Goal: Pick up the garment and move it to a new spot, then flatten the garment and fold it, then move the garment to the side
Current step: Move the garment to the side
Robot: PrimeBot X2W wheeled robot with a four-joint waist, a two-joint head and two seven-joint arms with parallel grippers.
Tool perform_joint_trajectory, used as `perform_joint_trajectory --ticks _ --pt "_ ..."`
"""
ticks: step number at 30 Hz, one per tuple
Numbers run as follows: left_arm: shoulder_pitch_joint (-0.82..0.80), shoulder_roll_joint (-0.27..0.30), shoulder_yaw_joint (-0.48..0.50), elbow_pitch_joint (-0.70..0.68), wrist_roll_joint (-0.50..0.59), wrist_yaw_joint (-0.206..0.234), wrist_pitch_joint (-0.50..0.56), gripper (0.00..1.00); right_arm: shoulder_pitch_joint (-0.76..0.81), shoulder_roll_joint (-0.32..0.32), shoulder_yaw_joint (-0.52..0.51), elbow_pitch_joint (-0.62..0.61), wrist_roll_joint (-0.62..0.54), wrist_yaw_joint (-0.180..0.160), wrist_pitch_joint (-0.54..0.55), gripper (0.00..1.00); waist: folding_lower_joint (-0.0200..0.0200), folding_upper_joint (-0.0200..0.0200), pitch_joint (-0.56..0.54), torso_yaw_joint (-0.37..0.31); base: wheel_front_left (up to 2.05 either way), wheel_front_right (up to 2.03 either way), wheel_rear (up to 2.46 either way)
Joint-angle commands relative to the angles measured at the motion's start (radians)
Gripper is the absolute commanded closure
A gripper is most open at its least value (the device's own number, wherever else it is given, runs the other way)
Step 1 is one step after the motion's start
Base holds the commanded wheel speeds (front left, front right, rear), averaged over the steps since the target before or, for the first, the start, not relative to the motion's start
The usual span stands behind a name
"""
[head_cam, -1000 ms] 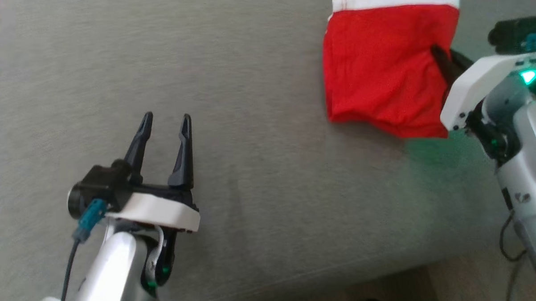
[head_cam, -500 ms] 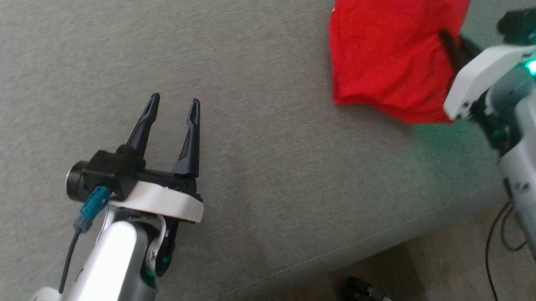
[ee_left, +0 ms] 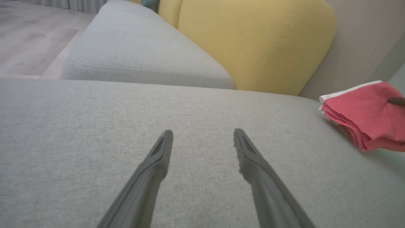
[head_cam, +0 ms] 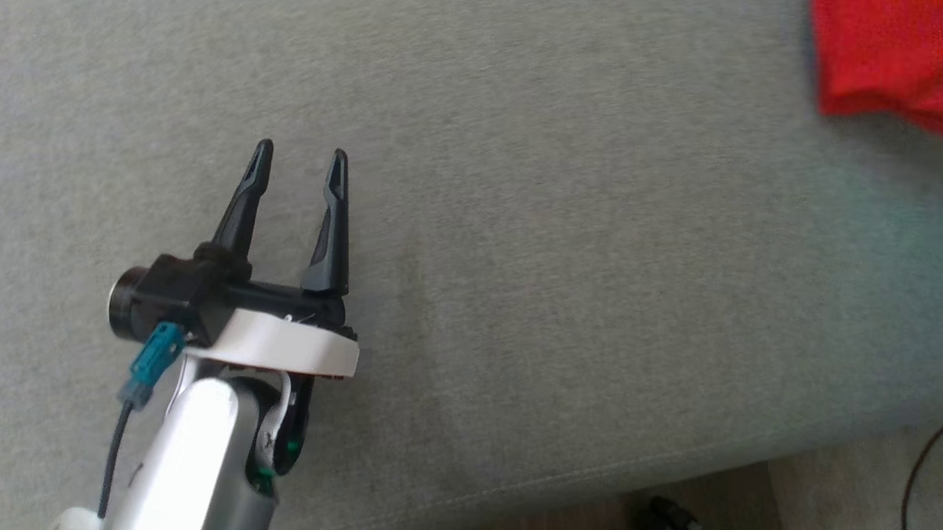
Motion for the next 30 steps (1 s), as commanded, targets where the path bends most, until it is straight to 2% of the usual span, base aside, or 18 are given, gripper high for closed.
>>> perform_joint_trajectory --ticks 1,6,18,19,20,21,30 --pt "-0.025 0.002 0.02 -0.038 -0.001 0.002 -0.007 0.0 -0.023 -0.032 -0.01 -0.019 -0.011 0.007 -0.002 1.0 0.0 0.0 0.016 0.017 0.0 0.0 0.0" --pt "-0.031 0.002 0.019 -0.043 -0.002 0.004 -0.013 0.0 -0.059 -0.062 -0.034 -0.003 -0.116 0.007 0.003 1.0 0.0 0.0 0.039 0.03 0.0 0.0 0.0" --pt "-0.045 0.004 0.012 -0.041 -0.003 0.01 -0.019 0.0 -0.1 -0.036 -0.133 -0.016 -0.311 0.007 0.027 0.99 0.0 0.0 0.072 0.034 0.0 0.0 0.0" --pt "-0.046 0.004 0.012 -0.04 -0.004 0.01 -0.019 0.0 -0.099 -0.031 -0.149 -0.023 -0.335 0.007 0.022 0.64 0.0 0.0 0.072 0.034 0.0 0.0 0.0" --pt "-0.047 0.005 0.012 -0.039 -0.005 0.011 -0.019 0.0 -0.095 -0.022 -0.161 -0.028 -0.357 0.007 0.02 0.08 0.0 0.0 0.073 0.035 0.0 0.0 0.0" --pt "-0.048 0.005 0.012 -0.037 -0.006 0.011 -0.019 0.0 -0.092 -0.014 -0.176 -0.031 -0.377 0.007 0.019 0.0 0.0 0.0 0.073 0.036 0.0 0.0 0.0" --pt "-0.053 0.007 0.009 -0.026 -0.013 0.014 -0.022 0.0 -0.075 0.064 -0.24 -0.06 -0.473 0.007 -0.059 0.0 0.0 0.0 0.064 0.044 0.0 0.0 0.0"
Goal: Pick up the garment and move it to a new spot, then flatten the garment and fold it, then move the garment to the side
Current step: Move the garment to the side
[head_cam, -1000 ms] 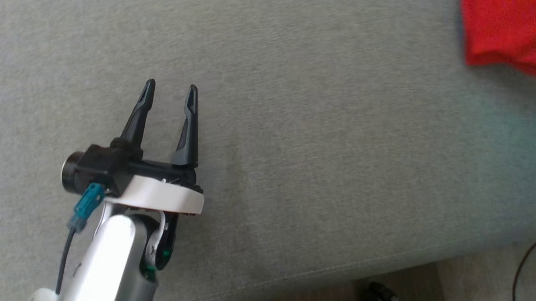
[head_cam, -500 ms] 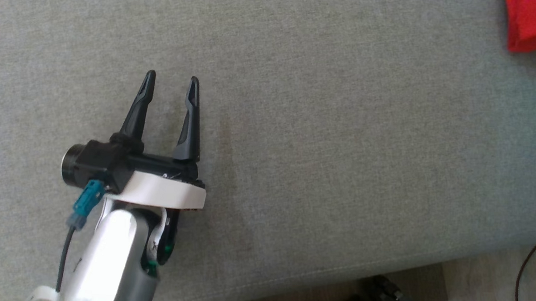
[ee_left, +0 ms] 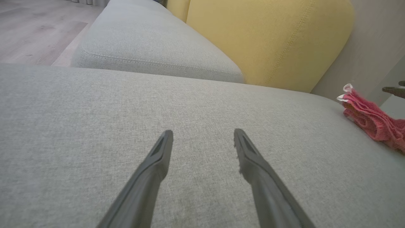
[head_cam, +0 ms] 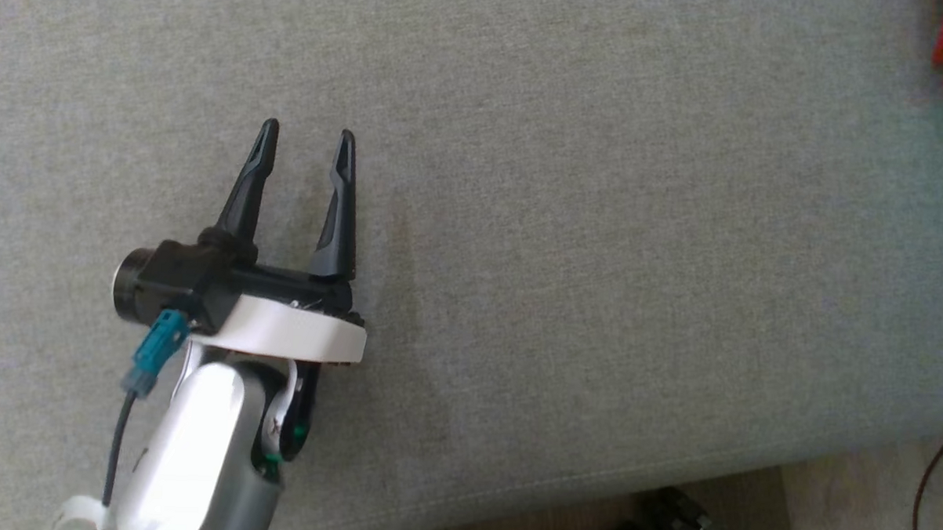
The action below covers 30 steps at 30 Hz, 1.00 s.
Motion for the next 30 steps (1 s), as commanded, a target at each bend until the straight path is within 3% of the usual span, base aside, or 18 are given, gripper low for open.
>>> perform_joint_trajectory --ticks 1,10,17,24,30 --pt "-0.016 0.008 0.028 -0.026 -0.013 0.005 -0.008 0.0 -0.001 0.003 -0.003 -0.043 -0.014 0.007 -0.035 0.0 0.0 0.0 -0.008 0.001 0.0 0.0 0.0" --pt "-0.012 0.001 0.041 0.002 -0.033 0.011 -0.02 0.0 0.014 0.082 0.022 -0.047 0.008 0.007 -0.179 0.0 0.0 0.0 -0.097 0.027 0.0 0.0 0.0" --pt "0.019 -0.005 0.097 0.062 -0.067 0.025 -0.029 0.0 0.09 0.19 0.04 -0.046 0.117 0.007 -0.299 0.0 0.0 0.0 -0.238 0.066 0.0 0.0 0.0" --pt "0.09 -0.015 0.166 0.11 -0.084 0.039 -0.031 0.0 0.259 0.291 0.078 -0.1 0.213 0.007 -0.385 0.0 0.0 0.0 -0.392 0.1 0.0 0.0 0.0" --pt "0.171 -0.027 0.19 0.143 -0.087 0.031 -0.031 0.0 0.478 0.355 0.093 -0.235 0.302 0.007 -0.413 0.0 0.0 0.0 -0.486 0.131 0.0 0.0 0.0"
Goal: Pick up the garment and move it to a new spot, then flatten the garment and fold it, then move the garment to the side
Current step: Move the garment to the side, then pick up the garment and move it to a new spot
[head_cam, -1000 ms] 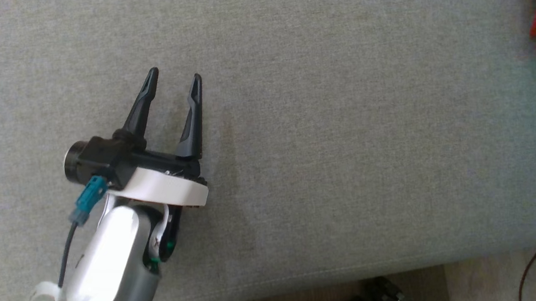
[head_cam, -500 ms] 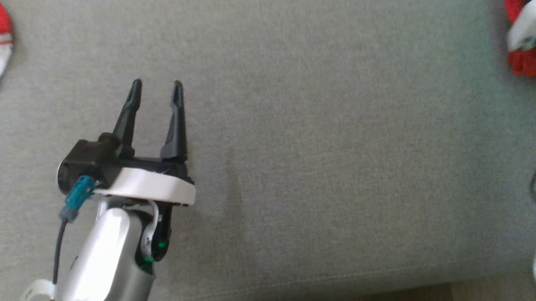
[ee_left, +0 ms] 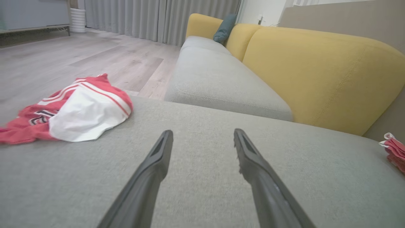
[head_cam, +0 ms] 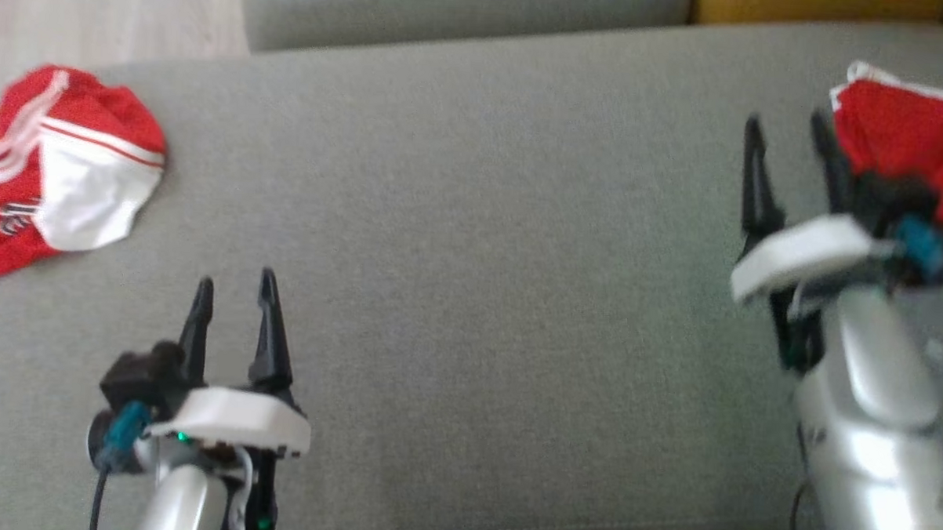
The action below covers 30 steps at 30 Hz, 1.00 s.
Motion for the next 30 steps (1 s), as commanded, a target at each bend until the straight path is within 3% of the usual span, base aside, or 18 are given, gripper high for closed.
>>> perform_joint_trajectory --ticks 1,6,12,18,30 --pt "-0.009 0.003 0.036 -0.025 -0.006 -0.005 -0.012 0.0 0.037 0.021 0.024 -0.071 0.015 0.007 -0.014 0.0 0.0001 -0.0001 -0.06 0.035 0.0 0.0 0.0" --pt "0.049 -0.003 0.028 -0.013 0.004 -0.022 -0.012 0.0 0.298 0.038 0.008 -0.263 0.013 0.007 -0.022 0.0 0.0001 -0.0001 -0.108 0.06 0.0 0.0 0.0" --pt "0.095 -0.006 0.012 -0.018 0.008 -0.032 -0.012 0.0 0.481 0.04 0.04 -0.414 0.059 0.007 -0.017 0.0 0.0001 -0.0001 -0.121 0.065 0.0 0.0 0.0" --pt "0.123 -0.008 -0.007 -0.024 0.0 -0.028 -0.012 0.0 0.558 0.04 0.057 -0.498 0.06 0.007 0.001 0.0 0.0001 -0.0001 -0.123 0.057 0.0 0.0 0.0" --pt "0.121 -0.008 -0.025 -0.027 -0.007 -0.019 -0.012 0.0 0.584 0.04 0.076 -0.525 0.067 0.007 0.028 0.0 0.0001 -0.0001 -0.127 0.065 0.0 0.0 0.0"
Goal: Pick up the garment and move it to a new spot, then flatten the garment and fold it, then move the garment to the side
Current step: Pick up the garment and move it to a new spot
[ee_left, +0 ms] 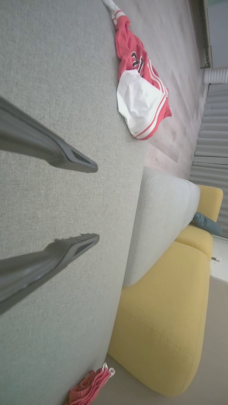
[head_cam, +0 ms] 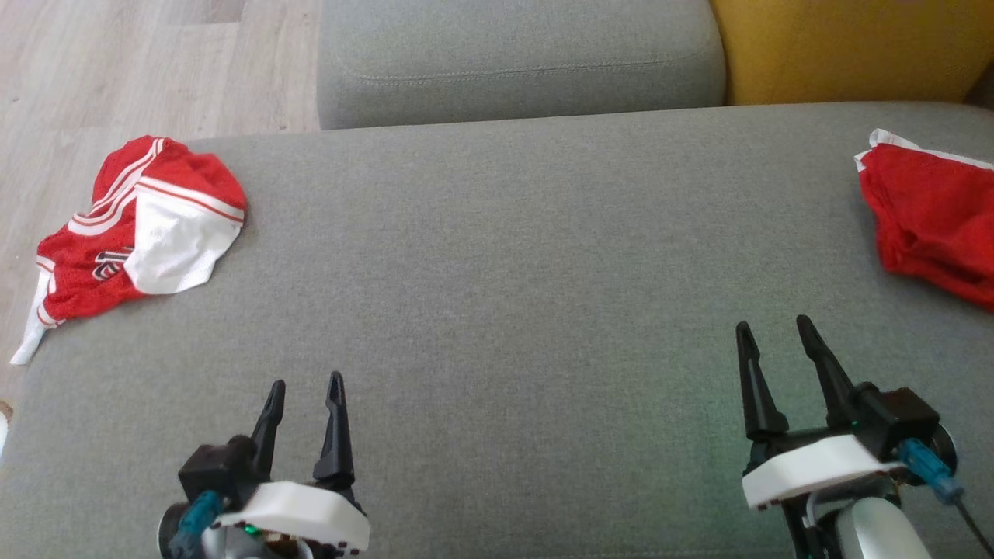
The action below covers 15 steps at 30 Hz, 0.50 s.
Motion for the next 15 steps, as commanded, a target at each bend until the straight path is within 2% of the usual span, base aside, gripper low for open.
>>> perform_joint_trajectory --ticks 1,10,15 --pt "-0.035 -0.004 0.032 -0.038 -0.007 0.006 -0.012 0.0 -0.024 -0.002 0.025 -0.041 0.008 0.007 0.003 0.0 0.0001 -0.0001 0.0 0.001 0.0 0.0 0.0" --pt "-0.036 -0.004 0.028 -0.042 -0.006 0.006 -0.012 0.0 -0.023 -0.002 0.024 -0.04 0.007 0.007 0.008 0.0 0.0001 -0.0001 0.003 0.011 0.0 0.0 0.0" --pt "-0.042 -0.004 0.023 -0.039 -0.006 0.005 -0.012 0.0 -0.017 -0.002 0.022 -0.05 0.003 0.007 0.009 0.0 0.0001 -0.0001 0.004 0.049 0.0 0.0 0.0"
